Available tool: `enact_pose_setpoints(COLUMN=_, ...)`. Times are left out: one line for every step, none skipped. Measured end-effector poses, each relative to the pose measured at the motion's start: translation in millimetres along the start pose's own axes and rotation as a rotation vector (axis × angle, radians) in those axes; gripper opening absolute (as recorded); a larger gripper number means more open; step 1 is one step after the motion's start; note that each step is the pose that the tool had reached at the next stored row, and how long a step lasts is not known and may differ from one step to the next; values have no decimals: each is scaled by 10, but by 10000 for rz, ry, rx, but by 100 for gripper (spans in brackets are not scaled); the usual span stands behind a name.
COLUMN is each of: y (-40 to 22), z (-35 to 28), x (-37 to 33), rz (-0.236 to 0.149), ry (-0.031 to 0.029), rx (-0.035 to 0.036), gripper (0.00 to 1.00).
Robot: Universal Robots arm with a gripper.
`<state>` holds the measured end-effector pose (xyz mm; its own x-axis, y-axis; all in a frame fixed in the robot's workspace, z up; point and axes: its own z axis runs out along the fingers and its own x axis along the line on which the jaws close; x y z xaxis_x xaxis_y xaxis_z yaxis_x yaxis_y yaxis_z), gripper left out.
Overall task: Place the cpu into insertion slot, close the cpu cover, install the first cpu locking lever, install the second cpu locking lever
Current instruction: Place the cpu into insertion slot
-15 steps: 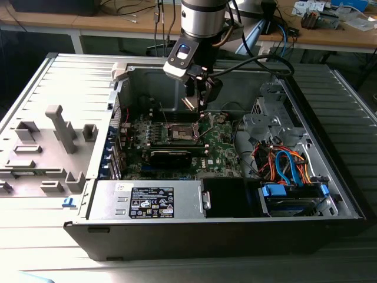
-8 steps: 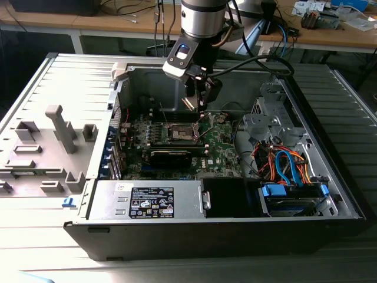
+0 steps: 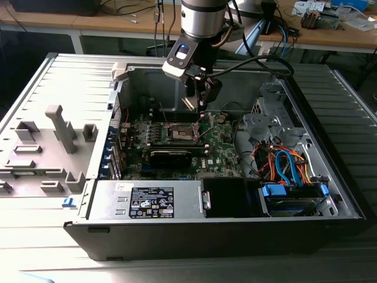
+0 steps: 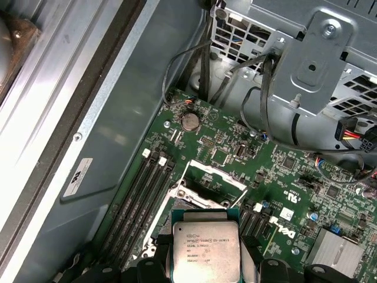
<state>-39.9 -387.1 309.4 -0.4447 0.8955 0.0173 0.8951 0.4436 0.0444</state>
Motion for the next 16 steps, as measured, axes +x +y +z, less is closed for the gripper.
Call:
enact_pose_setpoints(y=0, z=0, x=0, rz=15, ry=-1, rx=-1, gripper=55)
enact_pose_setpoints(y=0, z=0, x=0, rz=26, ry=-1, rx=0, gripper=55)
enact_pose_setpoints(y=0, z=1, x=0, rz=33, ry=-2, rx=-1, gripper=55)
enact_pose_setpoints(y=0, z=1, x=0, rz=40, ry=-2, rx=-1, gripper=55)
enact_pose_setpoints(y=0, z=1, x=0, rz=50, ry=-2, rx=-1, gripper=55)
enact_pose_setpoints(y=0, z=1, x=0, rz=58, ry=-3, rx=-1, gripper=55)
enact_pose_setpoints(y=0, z=1, x=0, rz=74, ry=-4, rx=-1, gripper=55)
enact_pose_setpoints(y=0, z=1, x=0, rz=84, ry=-4, rx=-1, gripper=55)
enact_pose_setpoints(y=0, z=1, x=0, rz=92, ry=-5, rx=-2, gripper=55)
enact_pose_setpoints(y=0, z=1, x=0, rz=104, ry=-5, rx=-2, gripper=55)
enact_pose_setpoints(y=0, z=2, x=0, rz=118, ry=-5, rx=-2, gripper=55)
enact_pose_setpoints(y=0, z=2, x=0, rz=128, ry=-6, rx=-2, gripper=55)
enact_pose_setpoints(y=0, z=2, x=0, rz=136, ry=-6, rx=-3, gripper=55)
enact_pose_setpoints(y=0, z=2, x=0, rz=145, ry=-7, rx=-2, gripper=55)
enact_pose_setpoints(y=0, z=2, x=0, rz=153, ry=-7, rx=-3, gripper=55)
enact_pose_setpoints(y=0, z=2, x=0, rz=161, ry=-7, rx=-3, gripper=55)
